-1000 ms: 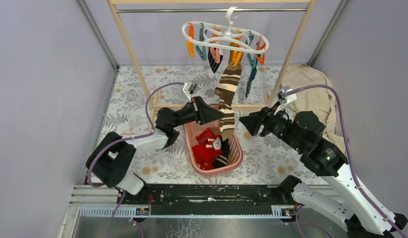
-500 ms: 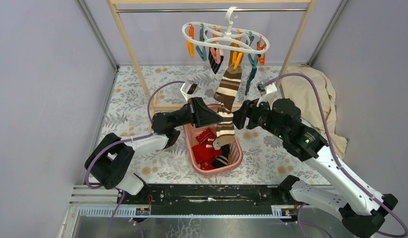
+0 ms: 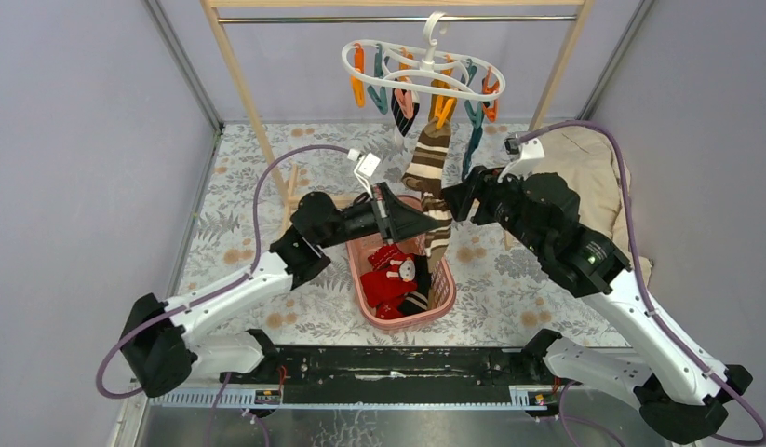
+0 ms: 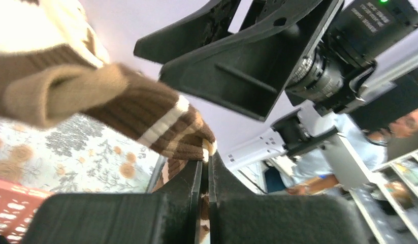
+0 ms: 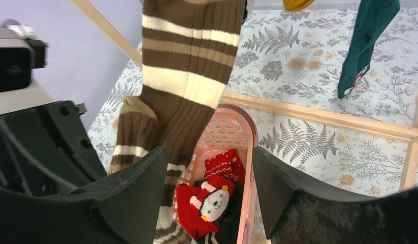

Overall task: Remove the socks clipped to the hanger
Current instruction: Remove the sock from the hanger.

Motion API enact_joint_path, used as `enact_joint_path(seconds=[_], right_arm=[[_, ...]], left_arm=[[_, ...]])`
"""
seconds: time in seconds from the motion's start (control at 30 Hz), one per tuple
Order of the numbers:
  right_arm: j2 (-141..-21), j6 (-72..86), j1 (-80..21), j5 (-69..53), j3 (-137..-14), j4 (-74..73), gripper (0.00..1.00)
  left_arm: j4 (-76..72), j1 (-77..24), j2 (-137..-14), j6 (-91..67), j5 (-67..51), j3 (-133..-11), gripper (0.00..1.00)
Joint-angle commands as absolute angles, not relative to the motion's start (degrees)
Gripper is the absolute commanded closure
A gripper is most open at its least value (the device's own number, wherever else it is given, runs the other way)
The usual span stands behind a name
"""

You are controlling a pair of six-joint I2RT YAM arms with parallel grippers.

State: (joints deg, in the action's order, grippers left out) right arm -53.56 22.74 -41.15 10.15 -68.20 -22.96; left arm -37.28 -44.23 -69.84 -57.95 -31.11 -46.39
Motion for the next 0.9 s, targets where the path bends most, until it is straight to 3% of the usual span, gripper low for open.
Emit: enact_joint_path(seconds=[0.0, 0.33, 0.53, 0.87], right_arm=[[-53.4, 21.4, -41.4, 9.2, -71.7, -21.7, 0.32], [-68.1, 20.6, -41.4, 4.3, -87.8, -28.6, 0.33], [-74.4, 20.5, -41.5, 5.1, -93.5, -35.8, 0.32], [-72.7, 20.0, -41.5, 7.0, -87.9, -34.8, 0.32]], left_arm=[[-4.8, -50.9, -68.6, -34.6, -11.1, -56.4, 0.98], [12.4, -64.4, -76.5, -23.7, 20.4, -67.5, 0.99], [15.5, -68.7, -77.6, -21.8, 31.2, -69.3, 1.00], [16.7, -72.2, -76.0, -20.4, 37.1, -70.6, 1.00]])
